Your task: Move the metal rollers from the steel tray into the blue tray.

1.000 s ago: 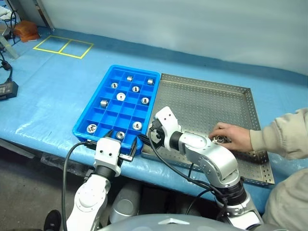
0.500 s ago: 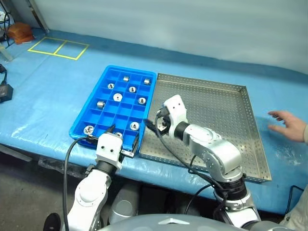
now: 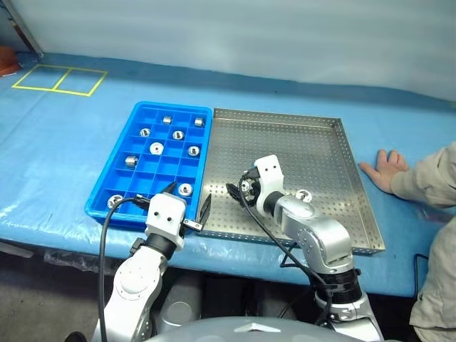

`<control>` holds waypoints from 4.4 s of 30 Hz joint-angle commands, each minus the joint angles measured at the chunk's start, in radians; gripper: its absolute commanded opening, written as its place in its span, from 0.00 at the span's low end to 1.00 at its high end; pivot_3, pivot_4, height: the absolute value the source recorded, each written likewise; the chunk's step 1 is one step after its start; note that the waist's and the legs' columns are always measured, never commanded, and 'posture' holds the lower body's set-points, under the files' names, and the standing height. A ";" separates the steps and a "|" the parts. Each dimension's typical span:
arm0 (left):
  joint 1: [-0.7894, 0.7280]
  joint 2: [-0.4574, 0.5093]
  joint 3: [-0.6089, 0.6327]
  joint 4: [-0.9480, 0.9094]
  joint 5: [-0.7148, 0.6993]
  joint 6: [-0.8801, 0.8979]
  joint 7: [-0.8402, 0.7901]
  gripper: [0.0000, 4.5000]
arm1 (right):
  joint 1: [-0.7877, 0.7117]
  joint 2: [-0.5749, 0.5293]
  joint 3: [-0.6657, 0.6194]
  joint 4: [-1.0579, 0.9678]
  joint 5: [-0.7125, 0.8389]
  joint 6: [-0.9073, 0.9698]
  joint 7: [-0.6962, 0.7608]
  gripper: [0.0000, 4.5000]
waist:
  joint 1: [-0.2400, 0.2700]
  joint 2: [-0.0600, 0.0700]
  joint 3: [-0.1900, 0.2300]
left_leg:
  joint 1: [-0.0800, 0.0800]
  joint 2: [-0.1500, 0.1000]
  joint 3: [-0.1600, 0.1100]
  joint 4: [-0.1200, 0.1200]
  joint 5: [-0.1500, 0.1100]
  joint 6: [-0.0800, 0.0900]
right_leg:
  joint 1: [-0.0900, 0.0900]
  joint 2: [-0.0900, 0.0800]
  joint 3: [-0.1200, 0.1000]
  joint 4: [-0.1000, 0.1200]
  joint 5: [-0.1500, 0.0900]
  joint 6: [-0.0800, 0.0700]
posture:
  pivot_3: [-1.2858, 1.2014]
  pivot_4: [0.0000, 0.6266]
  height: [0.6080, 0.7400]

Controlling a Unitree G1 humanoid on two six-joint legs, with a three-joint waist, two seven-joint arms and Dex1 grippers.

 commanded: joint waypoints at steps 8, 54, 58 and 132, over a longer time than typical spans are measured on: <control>-0.002 -0.006 -0.009 -0.018 0.003 -0.010 0.012 1.00 | 0.010 -0.005 0.011 0.057 -0.026 -0.076 0.011 0.49 | -0.007 0.000 0.000 | 0.000 0.000 0.000 0.000 0.000 0.000 | 0.000 0.000 0.001 0.000 0.000 0.000 | 0.65 0.24 1.00; 0.105 -0.061 -0.015 -0.064 0.086 -0.069 0.132 1.00 | -0.429 0.109 0.063 0.517 -0.132 -0.365 0.135 0.37 | 0.329 0.002 0.001 | -0.005 0.000 0.007 -0.002 -0.001 -0.002 | -0.010 0.001 -0.003 -0.001 0.002 0.004 | 0.72 0.24 1.00; 0.101 -0.060 -0.013 -0.061 0.083 -0.067 0.125 1.00 | -0.413 0.107 0.072 0.496 -0.132 -0.347 0.137 0.37 | 0.327 0.002 0.001 | -0.006 0.000 0.008 -0.002 -0.001 -0.002 | -0.008 0.001 -0.002 0.000 0.002 0.004 | 0.72 0.24 1.00; -0.893 -0.076 -0.132 0.956 -0.039 -0.065 -0.371 1.00 | 0.426 -0.021 -0.206 -0.649 -0.099 0.071 -0.095 0.99 | -0.229 0.000 0.003 | 0.015 -0.001 0.023 0.000 0.000 0.004 | -0.001 0.000 0.028 0.013 0.001 0.004 | 0.43 0.24 1.00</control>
